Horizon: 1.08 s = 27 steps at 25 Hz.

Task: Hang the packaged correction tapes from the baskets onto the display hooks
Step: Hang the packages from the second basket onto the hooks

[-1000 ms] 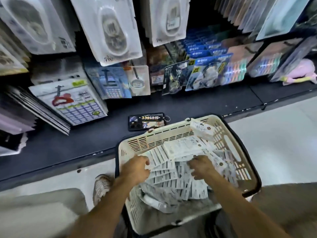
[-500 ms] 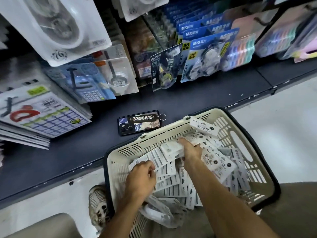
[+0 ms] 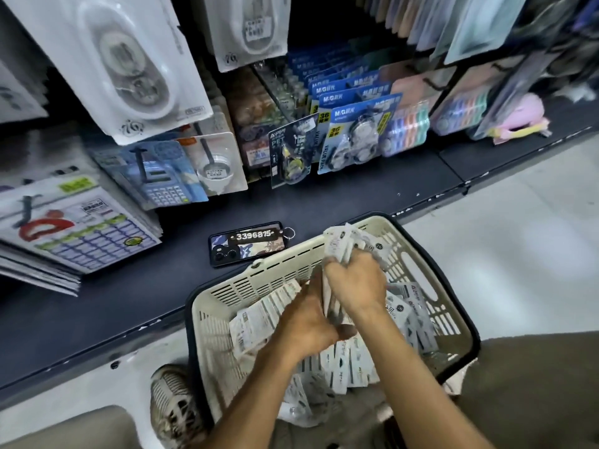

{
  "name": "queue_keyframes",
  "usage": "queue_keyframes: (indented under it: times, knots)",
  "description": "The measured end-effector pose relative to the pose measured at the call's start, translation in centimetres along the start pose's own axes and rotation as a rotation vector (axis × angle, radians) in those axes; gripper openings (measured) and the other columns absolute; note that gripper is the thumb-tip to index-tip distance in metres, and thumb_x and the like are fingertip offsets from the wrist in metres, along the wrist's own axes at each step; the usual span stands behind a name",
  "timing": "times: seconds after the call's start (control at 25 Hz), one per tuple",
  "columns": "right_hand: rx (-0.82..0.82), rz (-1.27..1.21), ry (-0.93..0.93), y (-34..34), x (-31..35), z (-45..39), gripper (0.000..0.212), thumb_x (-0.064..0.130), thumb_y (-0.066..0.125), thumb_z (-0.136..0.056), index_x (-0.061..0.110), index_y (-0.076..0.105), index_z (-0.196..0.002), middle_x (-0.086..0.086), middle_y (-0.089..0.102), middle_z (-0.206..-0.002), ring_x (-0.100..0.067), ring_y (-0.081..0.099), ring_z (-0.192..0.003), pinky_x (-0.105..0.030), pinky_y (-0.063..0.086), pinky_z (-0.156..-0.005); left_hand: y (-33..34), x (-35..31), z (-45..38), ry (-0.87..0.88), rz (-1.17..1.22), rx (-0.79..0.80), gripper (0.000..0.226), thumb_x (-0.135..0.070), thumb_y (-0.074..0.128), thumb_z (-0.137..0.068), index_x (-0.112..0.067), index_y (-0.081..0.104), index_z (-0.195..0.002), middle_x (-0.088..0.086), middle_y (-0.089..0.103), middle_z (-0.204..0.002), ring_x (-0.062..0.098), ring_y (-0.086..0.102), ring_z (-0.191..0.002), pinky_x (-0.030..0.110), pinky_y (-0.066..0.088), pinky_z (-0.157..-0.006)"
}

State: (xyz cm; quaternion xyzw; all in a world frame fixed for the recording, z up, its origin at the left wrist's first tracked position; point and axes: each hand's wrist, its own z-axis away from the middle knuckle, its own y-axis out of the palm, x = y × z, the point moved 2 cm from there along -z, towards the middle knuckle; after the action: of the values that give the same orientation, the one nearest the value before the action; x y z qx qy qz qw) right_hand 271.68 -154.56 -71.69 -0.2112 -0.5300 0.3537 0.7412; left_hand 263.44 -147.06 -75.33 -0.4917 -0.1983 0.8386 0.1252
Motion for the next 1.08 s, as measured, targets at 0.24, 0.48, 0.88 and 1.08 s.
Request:
queue_keyframes:
  times: [0.24, 0.48, 0.88, 1.08]
  knots:
    - [0.351, -0.235, -0.393, -6.6, 3.9, 3.6, 0.080, 0.032, 0.063, -0.096, 0.071, 0.012, -0.144, 0.008, 0.068, -0.116, -0.014, 0.065, -0.097, -0.033, 0.050, -0.088, -2.9, -1.7, 0.8, -0.135, 0.726, 0.014, 0.069, 0.000, 0.086, -0.066, -0.010, 0.060, -0.129, 0.008, 0.080, -0.097, 0.021, 0.076, -0.082, 0.037, 0.062, -0.078]
    - [0.304, -0.445, -0.451, -12.1, 4.6, 4.7, 0.081, 0.039, 0.087, -0.076, 0.054, 0.038, -0.140, 0.015, 0.065, -0.126, -0.013, 0.070, -0.102, -0.033, 0.059, -0.074, -6.4, -6.0, 3.2, 0.075, 1.073, 0.085, 0.062, -0.012, 0.084, -0.058, -0.006, 0.070, -0.118, 0.015, 0.078, -0.110, 0.033, 0.073, -0.103, 0.043, 0.060, -0.085]
    - [0.738, -0.870, -0.454, -17.4, 12.2, 4.8, 0.052, 0.001, 0.069, -0.076, 0.005, 0.063, -0.127, -0.028, 0.068, -0.123, -0.043, 0.070, -0.105, -0.049, 0.061, -0.080, -16.5, -14.6, 9.8, 0.305, 0.861, -0.301, 0.059, -0.045, 0.097, -0.049, -0.024, 0.081, -0.102, 0.004, 0.081, -0.102, 0.022, 0.078, -0.094, 0.043, 0.058, -0.091]
    - [0.471, -0.947, -0.654, -19.3, 17.5, 3.9, 0.062, 0.011, 0.081, -0.071, 0.024, 0.060, -0.127, -0.008, 0.078, -0.106, -0.022, 0.076, -0.091, -0.028, 0.060, -0.070, -23.6, -15.8, 13.2, 0.505, 0.738, -0.638, 0.043, -0.034, 0.099, -0.052, -0.035, 0.081, -0.091, -0.003, 0.082, -0.093, 0.016, 0.079, -0.085, 0.027, 0.062, -0.068]
